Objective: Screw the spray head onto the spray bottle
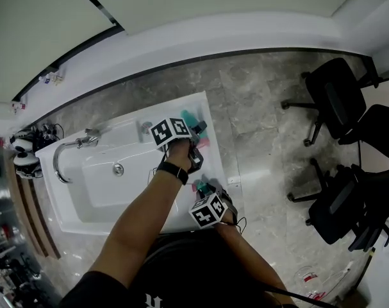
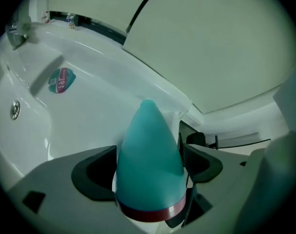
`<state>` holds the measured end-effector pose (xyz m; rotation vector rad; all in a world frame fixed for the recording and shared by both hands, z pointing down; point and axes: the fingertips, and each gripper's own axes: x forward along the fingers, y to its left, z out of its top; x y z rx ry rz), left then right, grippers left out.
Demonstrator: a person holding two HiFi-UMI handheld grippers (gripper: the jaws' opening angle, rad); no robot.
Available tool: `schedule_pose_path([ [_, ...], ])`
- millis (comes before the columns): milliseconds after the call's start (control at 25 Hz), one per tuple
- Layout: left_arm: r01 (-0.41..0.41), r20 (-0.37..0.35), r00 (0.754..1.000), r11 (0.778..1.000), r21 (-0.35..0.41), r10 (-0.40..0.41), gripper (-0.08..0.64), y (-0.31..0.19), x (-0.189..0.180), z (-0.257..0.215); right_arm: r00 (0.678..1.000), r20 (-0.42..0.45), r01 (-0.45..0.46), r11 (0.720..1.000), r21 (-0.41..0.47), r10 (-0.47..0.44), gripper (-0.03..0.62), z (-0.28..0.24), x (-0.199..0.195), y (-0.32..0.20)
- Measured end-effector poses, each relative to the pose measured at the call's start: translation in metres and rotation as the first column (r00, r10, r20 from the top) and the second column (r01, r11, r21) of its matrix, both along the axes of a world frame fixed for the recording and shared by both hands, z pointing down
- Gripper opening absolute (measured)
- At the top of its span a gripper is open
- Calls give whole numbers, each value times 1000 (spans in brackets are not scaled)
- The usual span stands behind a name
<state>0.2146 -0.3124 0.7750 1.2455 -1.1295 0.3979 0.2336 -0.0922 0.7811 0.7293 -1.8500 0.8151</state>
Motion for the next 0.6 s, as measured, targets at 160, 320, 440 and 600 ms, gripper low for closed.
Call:
schedule_pose_path([
  [160, -66, 84, 994, 998, -22, 68, 402, 4, 5, 12, 999, 25, -19, 999, -33, 20, 130, 2, -1, -2],
  [320, -146, 156, 977, 989, -7, 145, 407, 8, 11, 14, 999, 28, -14, 998, -59, 16, 132, 4, -2, -1],
  [440, -160, 171, 973, 987, 12, 155, 410, 9, 11, 13, 1000, 17, 7, 998, -64, -6, 130, 4, -5, 0],
  [600, -186, 180, 967, 982, 18, 180, 410, 10, 9, 12, 999, 34, 2, 997, -76, 1, 130, 3, -3, 0],
])
